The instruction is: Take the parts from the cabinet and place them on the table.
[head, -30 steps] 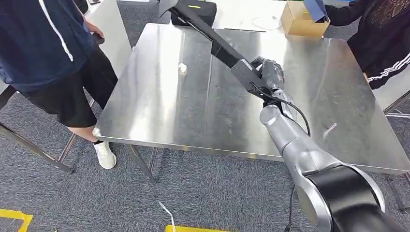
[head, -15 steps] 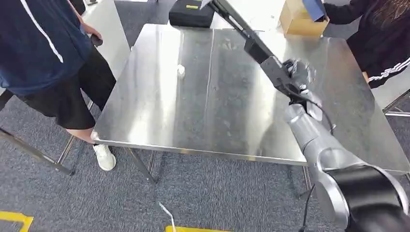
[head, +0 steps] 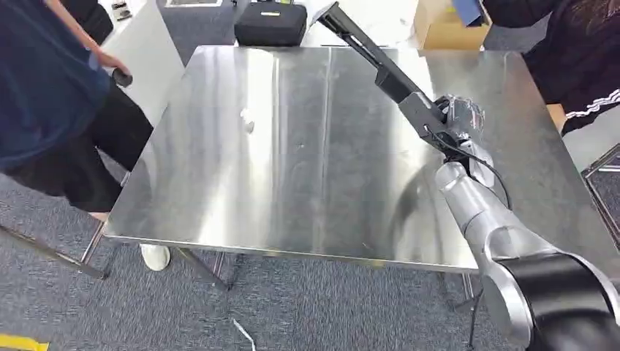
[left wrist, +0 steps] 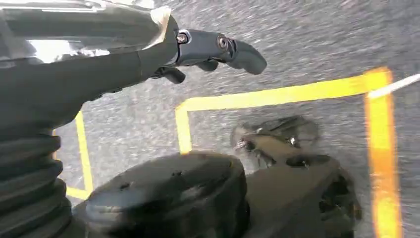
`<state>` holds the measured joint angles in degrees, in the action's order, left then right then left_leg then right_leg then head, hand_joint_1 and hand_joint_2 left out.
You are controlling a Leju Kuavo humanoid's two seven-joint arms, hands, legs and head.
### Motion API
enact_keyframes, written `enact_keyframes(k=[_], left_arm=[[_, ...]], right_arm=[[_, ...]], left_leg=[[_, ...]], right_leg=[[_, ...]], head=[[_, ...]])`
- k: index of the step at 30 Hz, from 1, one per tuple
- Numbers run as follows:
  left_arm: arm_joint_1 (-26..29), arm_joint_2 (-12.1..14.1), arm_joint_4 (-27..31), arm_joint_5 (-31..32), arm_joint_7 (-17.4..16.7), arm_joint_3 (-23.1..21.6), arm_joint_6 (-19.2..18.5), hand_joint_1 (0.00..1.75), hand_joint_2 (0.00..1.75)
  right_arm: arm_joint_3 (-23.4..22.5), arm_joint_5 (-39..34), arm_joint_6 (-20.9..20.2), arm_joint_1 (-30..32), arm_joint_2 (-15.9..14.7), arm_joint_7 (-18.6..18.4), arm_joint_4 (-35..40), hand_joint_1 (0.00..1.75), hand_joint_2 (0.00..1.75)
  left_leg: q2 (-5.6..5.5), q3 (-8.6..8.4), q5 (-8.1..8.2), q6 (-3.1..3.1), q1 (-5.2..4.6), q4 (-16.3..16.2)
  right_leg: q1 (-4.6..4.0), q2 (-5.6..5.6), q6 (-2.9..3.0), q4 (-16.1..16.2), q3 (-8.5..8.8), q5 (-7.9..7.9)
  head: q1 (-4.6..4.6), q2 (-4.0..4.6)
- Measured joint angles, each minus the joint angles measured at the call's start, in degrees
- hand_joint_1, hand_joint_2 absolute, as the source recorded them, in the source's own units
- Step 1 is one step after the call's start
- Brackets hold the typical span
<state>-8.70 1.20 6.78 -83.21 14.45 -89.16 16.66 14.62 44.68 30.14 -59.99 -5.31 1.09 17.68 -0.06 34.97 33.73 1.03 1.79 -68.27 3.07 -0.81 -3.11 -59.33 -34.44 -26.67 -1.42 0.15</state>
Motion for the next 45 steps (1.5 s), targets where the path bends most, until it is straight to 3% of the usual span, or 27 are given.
enact_keyframes(k=[1,2,3,4,6,7,8,9,10,14,17,18,19,20,22,23,25,26,43,44,45], left_arm=[[-0.4,0.1,0.0,0.0,0.2,0.0,-0.3,0.00,1.75],[-0.8,0.1,0.0,0.0,0.2,0.1,-0.5,0.00,1.75],[-1.0,0.1,0.1,0.2,0.1,0.1,-0.6,0.00,1.75],[-1.1,0.1,0.1,0.5,-0.2,0.1,-0.6,0.00,1.75],[-1.1,0.2,0.1,1.0,-0.5,0.1,-0.5,0.00,1.75],[-1.0,0.3,0.0,1.1,-0.7,0.1,-0.5,0.00,1.75],[-0.8,0.3,0.0,1.3,-0.8,0.1,-0.4,0.00,1.75],[-0.7,0.5,0.0,1.5,-0.7,0.1,-0.6,0.00,1.75],[-0.8,0.3,0.1,1.6,-0.8,0.1,-0.7,0.00,1.75],[-0.9,0.0,0.1,2.0,-0.7,0.0,-0.5,0.00,1.75],[-0.8,-0.1,0.1,2.1,-0.3,0.0,-0.5,0.00,1.75],[-0.7,-0.2,0.1,2.1,0.0,0.0,-0.5,0.00,1.75],[-0.5,-0.2,0.1,2.2,0.2,0.0,-0.5,0.00,1.75],[-0.3,-0.2,0.1,2.1,0.4,0.0,-0.2,0.00,1.75],[-0.3,-0.3,0.1,2.1,0.4,0.0,0.6,0.00,1.75],[-0.3,-0.4,0.1,2.0,0.4,0.0,0.8,0.00,0.00],[-0.2,-0.4,0.1,1.8,0.3,0.0,1.7,0.00,0.00],[0.0,-0.4,0.1,1.8,0.0,0.0,2.1,0.00,0.00],[0.8,-0.5,0.1,1.5,-2.5,0.0,3.6,0.00,0.00],[0.8,-0.5,0.1,1.5,-2.5,0.0,3.7,0.00,0.00],[0.8,-0.5,0.1,1.5,-2.5,0.0,3.8,0.00,0.00]], right_arm=[[0.0,0.0,0.0,0.1,0.0,0.0,0.0,1.75,1.75],[0.0,0.1,0.0,0.4,0.0,0.0,0.0,1.75,1.75],[0.0,0.3,0.0,0.7,0.1,0.1,-0.1,1.75,1.75],[0.0,0.5,0.0,0.9,0.3,0.3,-0.1,1.75,1.75],[0.0,0.8,0.0,1.2,0.4,0.7,-0.1,1.75,1.75],[0.0,0.9,0.0,1.5,0.5,1.0,-0.1,1.75,1.75],[0.0,1.1,0.0,1.9,0.5,1.2,-0.2,1.75,1.75],[0.0,1.2,0.0,2.5,0.7,1.4,-0.4,1.75,1.75],[0.0,1.3,0.0,3.0,0.7,1.5,-0.4,1.75,1.75],[0.2,2.3,0.0,2.9,1.3,2.0,-0.3,1.75,1.75],[0.2,2.9,-0.2,2.7,1.7,2.1,-0.3,1.75,1.75],[0.2,3.2,-0.3,2.7,1.9,2.1,-0.3,0.00,1.75],[0.3,3.4,-0.4,2.7,2.0,2.1,-0.3,0.00,1.75],[0.4,3.6,-0.5,2.7,2.3,2.1,-0.3,0.00,1.75],[0.5,4.0,-0.6,2.3,2.8,2.1,-0.2,0.00,1.75],[0.6,4.3,-0.7,2.1,3.0,2.1,-0.2,0.00,1.75],[0.6,4.4,-1.1,1.2,3.5,2.1,-0.2,0.00,1.75],[0.6,4.7,-1.1,0.8,4.0,2.1,0.0,0.00,0.00],[0.8,5.2,-1.9,-0.4,6.3,2.6,0.2,0.00,0.00],[0.8,5.2,-1.9,-0.4,6.4,2.8,0.2,0.00,1.75],[0.8,5.2,-2.0,-0.4,6.5,2.9,0.2,0.00,1.75]], left_leg=[[-0.02,3.20,0.92,-0.09,-0.41,-4.6],[-0.08,5.56,0.77,-0.34,-0.95,-7.4],[-0.10,6.58,-0.71,-0.85,-1.44,-7.5],[-0.10,6.55,-3.45,-1.56,-1.96,-5.4],[-0.15,4.57,-11.19,-3.64,-3.28,4.2],[-0.36,4.09,-11.78,-4.76,-3.86,6.2],[-0.46,3.42,-12.24,-5.24,-4.17,6.1],[-0.34,3.08,-12.61,-5.52,-4.27,6.8],[-0.30,3.27,-12.96,-5.12,-4.23,7.1],[-0.47,3.29,-12.95,-5.17,-4.37,6.9],[-0.46,2.77,-11.79,-4.92,-4.05,7.7],[-0.46,1.64,-10.03,-4.07,-3.69,9.3],[-0.47,0.71,-8.14,-3.33,-3.31,10.9],[-0.50,0.73,-8.61,-3.66,-3.20,10.6],[-0.48,0.52,-8.63,-3.67,-3.27,10.5],[-0.48,0.46,-8.64,-3.69,-3.31,10.5],[-0.48,0.45,-8.74,-3.84,-3.38,10.4],[-0.48,0.44,-8.78,-3.89,-3.39,10.4],[-0.55,0.44,-8.85,-4.01,-3.41,10.2],[-0.55,0.44,-8.85,-4.01,-3.41,10.2],[-0.55,0.44,-8.85,-4.01,-3.40,10.2]], right_leg=[[-0.17,0.05,0.41,0.0,0.52,-0.30],[-0.35,0.07,0.96,0.0,1.10,-0.72],[-0.38,0.04,0.95,0.0,1.66,-1.22],[-0.46,-0.07,1.13,0.1,2.20,-1.67],[-0.50,-0.54,1.15,0.1,3.03,-2.39],[-0.50,-0.64,1.07,0.5,3.38,-2.59],[-0.91,-0.83,0.80,1.0,3.37,-2.40],[-0.51,-0.79,0.48,1.3,3.50,-2.20],[-0.94,-0.76,0.52,1.2,3.55,-2.22],[-1.18,-0.17,0.44,1.6,3.76,-2.19],[-1.48,0.09,0.17,2.3,4.13,-2.53],[-1.79,0.14,0.25,2.2,4.07,-2.59],[-2.03,0.17,0.40,2.0,3.93,-2.69],[-2.16,0.19,0.44,2.1,4.11,-2.68],[-2.19,0.19,0.42,2.2,4.34,-2.66],[-2.16,0.19,0.40,2.2,4.43,-2.64],[-2.11,0.19,0.26,2.2,4.47,-2.52],[-2.08,0.19,0.21,2.2,4.46,-2.48],[-2.05,0.28,0.07,2.2,4.55,-2.39],[-2.05,0.28,0.07,2.2,4.55,-2.39],[-2.05,0.28,0.07,2.2,4.55,-2.39]], head=[[0.00,0.00],[-0.04,0.00],[-0.02,0.00],[-0.02,0.00],[0.00,0.00],[0.15,0.00],[0.07,0.00],[-0.04,0.00],[-0.04,0.00],[-0.09,0.00],[-0.07,0.00],[-0.11,0.00],[-0.07,0.00],[0.19,0.00],[0.26,0.00],[0.20,0.00],[0.26,0.00],[0.28,0.00],[0.26,0.00],[0.24,0.00],[0.26,0.00]])
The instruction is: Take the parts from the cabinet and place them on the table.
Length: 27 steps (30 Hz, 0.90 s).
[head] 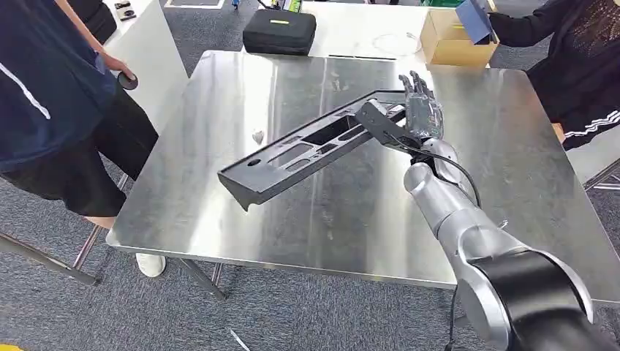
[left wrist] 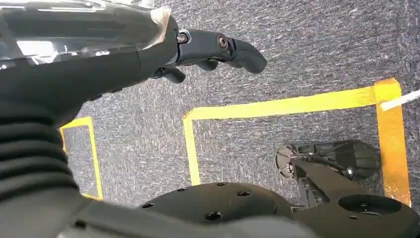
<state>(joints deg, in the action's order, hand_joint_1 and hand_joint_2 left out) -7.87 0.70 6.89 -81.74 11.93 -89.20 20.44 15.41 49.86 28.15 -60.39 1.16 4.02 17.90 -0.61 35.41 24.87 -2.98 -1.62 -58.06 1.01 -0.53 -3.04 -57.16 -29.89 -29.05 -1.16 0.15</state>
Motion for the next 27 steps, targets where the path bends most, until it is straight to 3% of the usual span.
enact_keyframes(k=[27], left_arm=[[0.2,0.0,0.0,0.1,0.4,-0.2,0.6,0.00,0.00]], right_arm=[[0.1,0.0,-0.4,1.3,0.3,1.4,0.1,0.00,1.75]], left_leg=[[0.00,0.00,0.00,0.00,0.00,0.0]], right_leg=[[0.01,0.00,0.00,0.0,0.00,0.00]], head=[[0.00,0.00]])
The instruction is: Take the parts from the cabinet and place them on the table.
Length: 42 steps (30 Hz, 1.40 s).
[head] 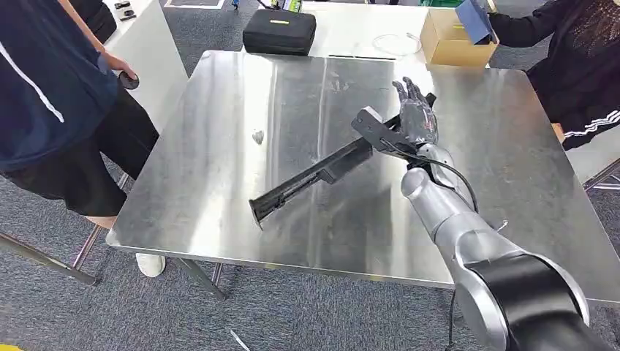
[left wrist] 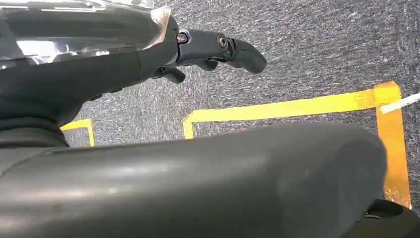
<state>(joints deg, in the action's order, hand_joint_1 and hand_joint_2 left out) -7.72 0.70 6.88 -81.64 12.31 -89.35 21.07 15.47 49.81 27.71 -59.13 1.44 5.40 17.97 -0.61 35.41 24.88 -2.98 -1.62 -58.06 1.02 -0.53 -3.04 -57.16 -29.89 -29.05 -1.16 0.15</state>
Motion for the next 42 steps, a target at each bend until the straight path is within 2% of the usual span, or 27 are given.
enact_keyframes(k=[7,17,24,35,42], left_arm=[[0.0,0.0,0.0,0.0,0.0,0.0,0.0,0.00,0.00],[0.1,0.0,0.0,0.0,0.1,0.0,0.0,0.00,0.00],[0.1,0.0,0.0,-0.6,0.0,0.0,0.1,0.00,0.00],[0.1,-0.2,0.0,-1.2,0.0,0.0,0.1,0.00,0.00],[0.2,-0.3,0.0,-1.2,0.1,0.0,0.1,0.00,0.00]], right_arm=[[0.0,0.0,0.0,0.1,0.0,0.1,0.0,0.00,1.75],[0.0,0.4,-0.2,0.1,0.5,2.1,0.0,0.00,1.75],[1.4,3.8,0.1,0.1,2.5,3.3,0.0,0.00,1.75],[3.6,5.1,-0.1,0.7,5.6,5.1,0.9,0.00,1.75],[4.4,5.2,-0.4,1.1,6.2,5.6,1.5,0.00,1.75]], left_leg=[[0.00,0.00,0.00,0.00,0.00,0.0],[0.00,0.00,0.00,0.00,0.00,0.0],[0.01,0.00,0.00,0.00,0.01,0.0],[0.00,0.00,0.00,0.00,0.00,0.0],[0.00,-0.01,0.00,0.00,0.00,0.0]], right_leg=[[0.00,0.00,0.00,0.0,0.00,0.00],[0.00,0.00,0.00,0.0,0.00,0.00],[-0.01,0.00,0.00,0.0,0.00,0.00],[0.00,0.00,0.00,0.0,0.01,0.00],[0.00,0.00,0.00,0.0,0.01,0.00]], head=[[0.00,0.00],[0.00,0.00],[0.00,0.00],[0.00,0.00],[0.00,0.00]])
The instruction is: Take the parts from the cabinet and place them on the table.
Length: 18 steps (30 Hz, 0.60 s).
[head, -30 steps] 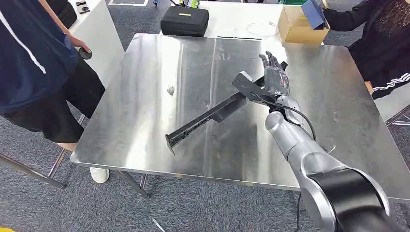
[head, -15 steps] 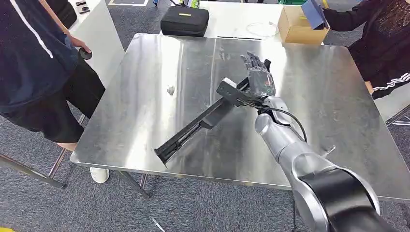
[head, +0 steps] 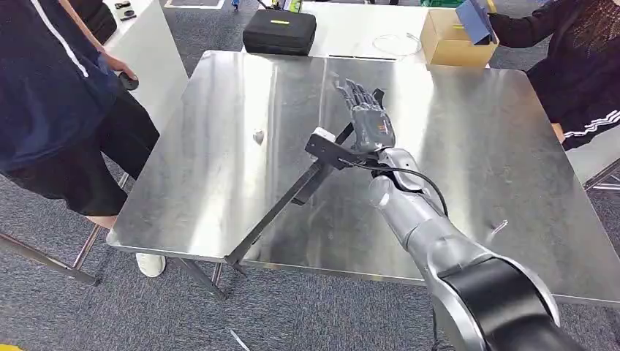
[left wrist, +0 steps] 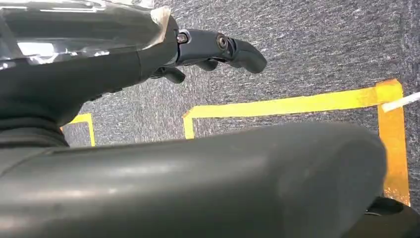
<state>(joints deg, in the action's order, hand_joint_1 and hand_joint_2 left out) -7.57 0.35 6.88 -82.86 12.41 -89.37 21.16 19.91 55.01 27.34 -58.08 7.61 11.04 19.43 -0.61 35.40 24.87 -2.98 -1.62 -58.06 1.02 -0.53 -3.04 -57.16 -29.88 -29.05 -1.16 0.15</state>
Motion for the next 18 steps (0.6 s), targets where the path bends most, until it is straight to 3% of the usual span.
enact_keyframes(k=[6,18], left_arm=[[0.0,0.0,0.0,0.3,0.0,0.0,0.0,0.00,0.00],[0.1,0.0,0.0,1.2,1.0,0.0,-0.1,0.00,0.00]], right_arm=[[0.0,-0.6,-0.6,0.2,-0.1,0.2,0.2,0.00,1.75],[-0.2,-2.4,-1.6,0.2,-2.4,-4.2,0.2,0.00,1.75]], left_leg=[[0.00,0.00,0.00,0.00,0.00,0.0],[0.02,-0.02,0.00,0.00,0.00,0.0]], right_leg=[[0.00,0.00,0.00,0.0,-0.01,0.00],[0.03,-0.01,0.00,0.0,-0.02,0.00]], head=[[0.00,0.00],[0.00,0.00]])
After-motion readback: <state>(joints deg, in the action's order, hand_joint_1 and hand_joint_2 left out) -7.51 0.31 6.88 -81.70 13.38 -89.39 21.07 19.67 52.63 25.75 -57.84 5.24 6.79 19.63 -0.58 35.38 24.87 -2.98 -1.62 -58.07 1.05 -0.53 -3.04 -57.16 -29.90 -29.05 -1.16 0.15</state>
